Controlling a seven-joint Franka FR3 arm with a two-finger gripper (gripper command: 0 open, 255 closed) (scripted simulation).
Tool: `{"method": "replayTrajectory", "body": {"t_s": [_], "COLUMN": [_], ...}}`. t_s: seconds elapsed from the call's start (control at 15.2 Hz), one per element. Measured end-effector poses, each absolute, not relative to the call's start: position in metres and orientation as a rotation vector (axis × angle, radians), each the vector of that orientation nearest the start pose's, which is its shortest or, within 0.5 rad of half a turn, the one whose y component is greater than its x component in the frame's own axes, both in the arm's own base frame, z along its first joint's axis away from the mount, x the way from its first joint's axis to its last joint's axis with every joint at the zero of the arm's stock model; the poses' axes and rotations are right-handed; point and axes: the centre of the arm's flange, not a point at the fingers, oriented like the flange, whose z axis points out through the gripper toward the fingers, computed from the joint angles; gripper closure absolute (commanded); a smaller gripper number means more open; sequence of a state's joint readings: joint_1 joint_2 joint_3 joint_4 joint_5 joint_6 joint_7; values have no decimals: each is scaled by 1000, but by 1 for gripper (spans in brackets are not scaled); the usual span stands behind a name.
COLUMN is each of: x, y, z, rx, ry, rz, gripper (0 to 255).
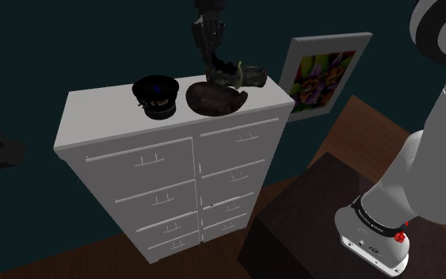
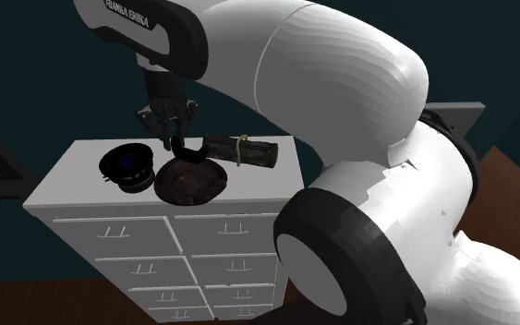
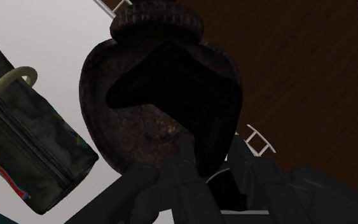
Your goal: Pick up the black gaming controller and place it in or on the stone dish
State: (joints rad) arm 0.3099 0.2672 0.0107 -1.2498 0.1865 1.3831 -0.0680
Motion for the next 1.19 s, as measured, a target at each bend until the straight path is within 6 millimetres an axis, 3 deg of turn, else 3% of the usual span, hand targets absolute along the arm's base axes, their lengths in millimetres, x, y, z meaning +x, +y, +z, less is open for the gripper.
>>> {"method": "replayTrajectory", "body": {"t_s": [0.86,1.19], "x": [576,577], "y": [221,221], "z": [538,534], "rx": [-2901,-2901], "ry": [-603,-603], "rz": [232,231], "gripper": [255,255]}}
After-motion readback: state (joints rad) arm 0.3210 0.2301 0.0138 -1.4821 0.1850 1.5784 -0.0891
